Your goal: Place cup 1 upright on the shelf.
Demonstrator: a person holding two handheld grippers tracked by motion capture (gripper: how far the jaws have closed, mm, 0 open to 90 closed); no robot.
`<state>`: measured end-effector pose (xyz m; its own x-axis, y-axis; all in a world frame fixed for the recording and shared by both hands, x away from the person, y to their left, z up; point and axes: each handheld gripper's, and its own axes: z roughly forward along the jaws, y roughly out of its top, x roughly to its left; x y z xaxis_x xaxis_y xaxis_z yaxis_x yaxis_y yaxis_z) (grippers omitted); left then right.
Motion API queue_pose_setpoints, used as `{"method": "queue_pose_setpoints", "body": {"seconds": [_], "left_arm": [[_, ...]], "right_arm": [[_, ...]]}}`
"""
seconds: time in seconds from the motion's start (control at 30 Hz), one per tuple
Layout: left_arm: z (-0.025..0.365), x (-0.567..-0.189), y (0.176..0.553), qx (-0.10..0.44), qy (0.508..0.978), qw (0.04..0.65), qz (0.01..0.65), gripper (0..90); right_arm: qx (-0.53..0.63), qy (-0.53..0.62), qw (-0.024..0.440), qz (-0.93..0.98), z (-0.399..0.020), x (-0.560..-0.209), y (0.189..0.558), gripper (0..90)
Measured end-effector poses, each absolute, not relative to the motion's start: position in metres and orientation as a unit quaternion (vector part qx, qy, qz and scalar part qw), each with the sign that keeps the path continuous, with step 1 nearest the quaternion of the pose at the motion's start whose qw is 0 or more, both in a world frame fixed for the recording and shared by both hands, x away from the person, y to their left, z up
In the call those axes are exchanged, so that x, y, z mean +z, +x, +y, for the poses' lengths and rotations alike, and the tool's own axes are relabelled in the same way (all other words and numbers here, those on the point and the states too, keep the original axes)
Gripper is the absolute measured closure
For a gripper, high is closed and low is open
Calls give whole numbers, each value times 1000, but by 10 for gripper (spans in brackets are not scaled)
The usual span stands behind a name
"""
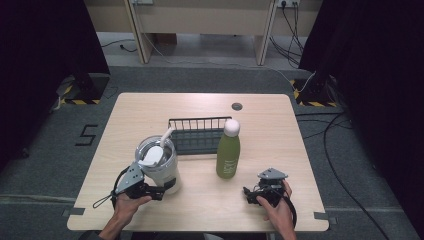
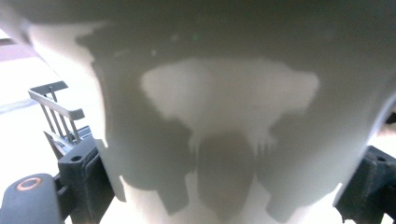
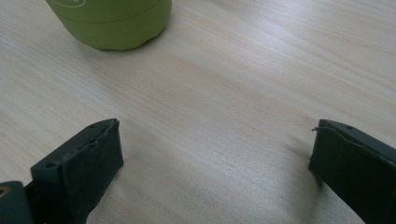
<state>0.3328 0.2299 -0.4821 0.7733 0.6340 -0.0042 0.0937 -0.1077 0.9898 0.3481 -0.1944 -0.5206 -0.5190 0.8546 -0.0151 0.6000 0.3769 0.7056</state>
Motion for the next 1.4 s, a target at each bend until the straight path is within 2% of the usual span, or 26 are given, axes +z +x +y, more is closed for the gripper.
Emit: {"method": "queue_pose_setpoints", "body": {"seconds": [0.33,1.4], "left_arm": [[233,-469,349,220,712,604,282,104],[215,-387,420,230,720,596,273,104]], "right_arm": [[329,451,193,807,-195,-521,348,24],[328,453,190,807,-194,-520,348,24]]}}
